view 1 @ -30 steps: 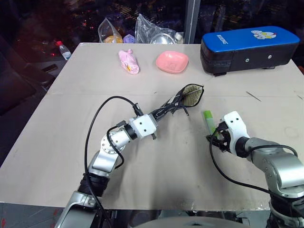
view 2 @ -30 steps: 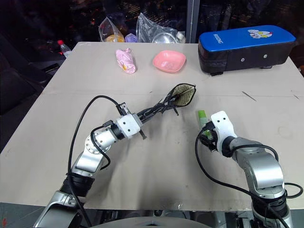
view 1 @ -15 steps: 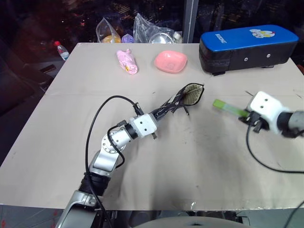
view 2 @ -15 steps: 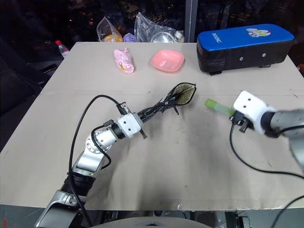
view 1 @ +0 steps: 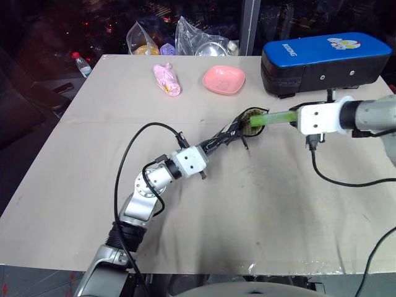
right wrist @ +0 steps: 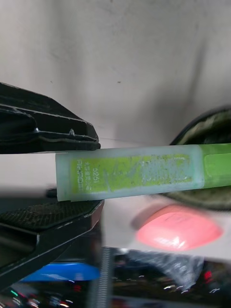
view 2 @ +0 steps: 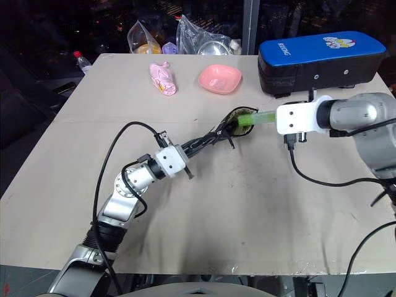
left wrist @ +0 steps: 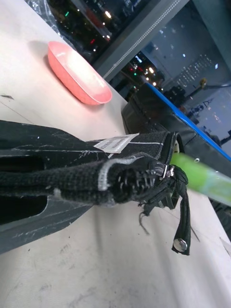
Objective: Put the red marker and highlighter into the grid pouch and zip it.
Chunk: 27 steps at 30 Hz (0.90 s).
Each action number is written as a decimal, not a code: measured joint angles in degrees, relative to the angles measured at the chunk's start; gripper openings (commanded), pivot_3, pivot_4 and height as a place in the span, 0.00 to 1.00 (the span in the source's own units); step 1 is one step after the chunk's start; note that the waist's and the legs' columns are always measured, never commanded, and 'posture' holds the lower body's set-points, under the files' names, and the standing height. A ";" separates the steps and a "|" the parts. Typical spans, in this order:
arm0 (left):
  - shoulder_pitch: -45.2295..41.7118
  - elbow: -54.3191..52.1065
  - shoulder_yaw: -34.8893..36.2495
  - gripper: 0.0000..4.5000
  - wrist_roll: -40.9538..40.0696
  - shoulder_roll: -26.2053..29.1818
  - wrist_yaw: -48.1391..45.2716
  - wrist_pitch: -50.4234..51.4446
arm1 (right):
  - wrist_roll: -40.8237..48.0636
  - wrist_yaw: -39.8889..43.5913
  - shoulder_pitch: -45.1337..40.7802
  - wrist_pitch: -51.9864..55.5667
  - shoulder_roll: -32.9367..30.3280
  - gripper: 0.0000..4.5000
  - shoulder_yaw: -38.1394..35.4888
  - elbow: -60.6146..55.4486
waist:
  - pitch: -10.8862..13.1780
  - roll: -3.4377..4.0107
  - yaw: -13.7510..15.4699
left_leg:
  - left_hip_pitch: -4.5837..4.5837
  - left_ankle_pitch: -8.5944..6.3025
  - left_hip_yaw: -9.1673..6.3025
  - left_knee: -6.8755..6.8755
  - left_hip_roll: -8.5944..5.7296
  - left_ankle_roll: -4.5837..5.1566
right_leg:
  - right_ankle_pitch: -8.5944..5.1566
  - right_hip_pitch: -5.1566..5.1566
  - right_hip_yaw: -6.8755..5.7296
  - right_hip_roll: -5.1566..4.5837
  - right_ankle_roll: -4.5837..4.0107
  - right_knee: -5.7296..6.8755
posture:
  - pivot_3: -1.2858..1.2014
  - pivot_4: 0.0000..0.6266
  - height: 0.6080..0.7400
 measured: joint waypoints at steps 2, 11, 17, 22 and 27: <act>-0.06 0.11 -0.07 0.00 0.00 -0.09 -0.01 -0.03 | -1.62 0.58 -1.43 -2.17 2.23 0.17 1.40 0.60 | 0.00 0.00 0.00 | 0.00 0.00 -0.01 -0.01 0.00 0.00 | 0.00 0.00 0.00 0.01 0.00 0.00 | 0.52 0.24 0.89; -1.56 0.76 -0.35 0.00 0.05 -0.67 0.11 -0.11 | -10.94 -0.46 -10.13 -14.33 15.82 0.17 9.05 10.71 | 0.00 0.01 -0.21 | 0.03 0.05 -0.06 0.00 -0.03 -0.08 | 0.01 -0.01 0.03 0.08 -0.01 0.09 | 0.52 0.24 0.89; -1.43 0.76 -0.65 0.00 0.11 -0.99 0.24 -0.02 | -12.76 -2.58 -10.26 -17.85 18.68 0.66 8.97 17.49 | 0.01 0.01 0.01 | 0.04 0.06 -0.05 -0.01 -0.08 -0.10 | 0.01 -0.02 0.09 0.08 -0.02 0.13 | 0.52 0.24 0.89; -0.91 0.38 -0.84 0.00 0.12 -1.09 0.87 0.32 | -5.90 -1.16 -9.69 -12.15 17.17 0.86 1.99 15.21 | 0.02 0.03 0.17 | 0.02 0.05 -0.06 -0.01 -0.07 -0.09 | 0.01 -0.05 0.11 0.08 -0.02 0.14 | 0.52 0.24 0.89; 0.35 -0.16 -0.89 0.00 0.11 -0.87 0.91 0.76 | 10.49 4.79 -3.18 18.75 13.77 0.86 -11.03 -2.35 | 0.01 0.02 0.09 | 0.01 -0.07 -0.10 -0.02 -0.04 0.11 | 0.02 -0.04 0.11 0.01 -0.04 0.14 | 0.52 0.24 0.89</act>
